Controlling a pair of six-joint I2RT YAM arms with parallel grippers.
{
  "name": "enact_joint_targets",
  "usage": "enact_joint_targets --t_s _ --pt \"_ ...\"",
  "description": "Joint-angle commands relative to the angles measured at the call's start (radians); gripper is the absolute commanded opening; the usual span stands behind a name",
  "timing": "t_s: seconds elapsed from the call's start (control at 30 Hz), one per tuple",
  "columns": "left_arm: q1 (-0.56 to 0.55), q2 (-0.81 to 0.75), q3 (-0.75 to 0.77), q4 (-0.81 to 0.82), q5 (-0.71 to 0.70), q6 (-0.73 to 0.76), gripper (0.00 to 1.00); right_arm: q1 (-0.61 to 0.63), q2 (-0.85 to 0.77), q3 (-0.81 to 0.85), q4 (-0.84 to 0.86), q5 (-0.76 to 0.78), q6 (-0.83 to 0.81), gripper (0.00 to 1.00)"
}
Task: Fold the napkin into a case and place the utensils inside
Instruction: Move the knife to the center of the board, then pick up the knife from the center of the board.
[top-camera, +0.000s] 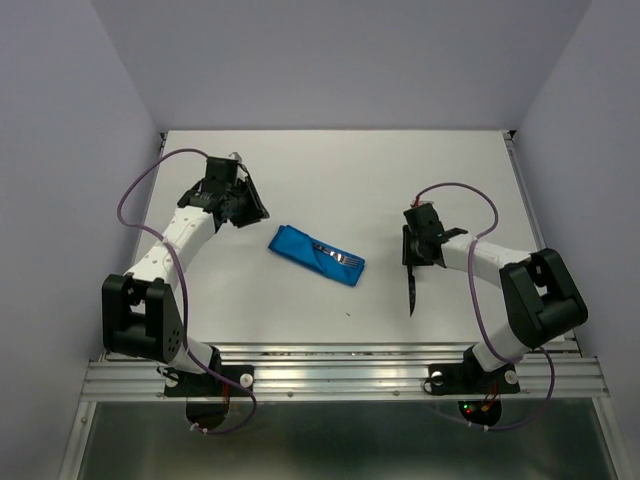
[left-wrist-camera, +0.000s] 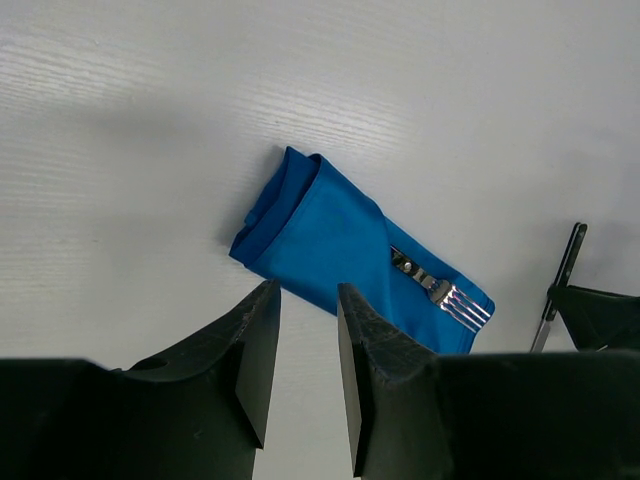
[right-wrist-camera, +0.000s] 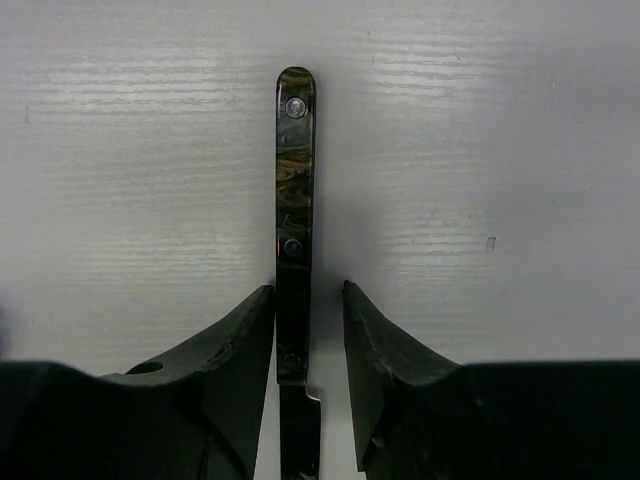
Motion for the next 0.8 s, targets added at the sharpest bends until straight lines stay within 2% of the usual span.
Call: enact_joint_targets --t_s 0.0,0.33,0.4,0.53,0.57,0.63,0.77 --pt "-0.004 -0.035 -0.017 0.024 0.008 0.008 0.41 0.039 0.018 0.019 -0.099 0.024 0.021 0.39" --pt "-0.005 -0.033 -0.047 0.055 0.018 0.001 0.43 0.079 0.013 0.026 -0.148 0.044 0.072 0.39" --pt "-0.005 -0.035 -0.057 0.061 0.019 0.0 0.44 0.079 0.009 0.018 -0.142 0.045 0.075 0.35" --pt "-0.005 -0.035 -0.072 0.059 0.019 0.006 0.44 0.088 0.007 0.03 -0.15 0.053 0.072 0.14" --pt "-0.007 -0.035 -0.072 0.059 0.018 0.006 0.44 0.088 0.006 0.036 -0.154 0.055 0.069 0.05" --pt "-0.005 -0.035 -0.075 0.062 0.021 0.009 0.43 0.088 -0.008 0.062 -0.166 0.061 0.041 0.01" --pt "-0.005 0.0 -0.097 0.084 0.016 0.021 0.44 0.108 -0.059 0.114 -0.176 0.069 -0.055 0.01"
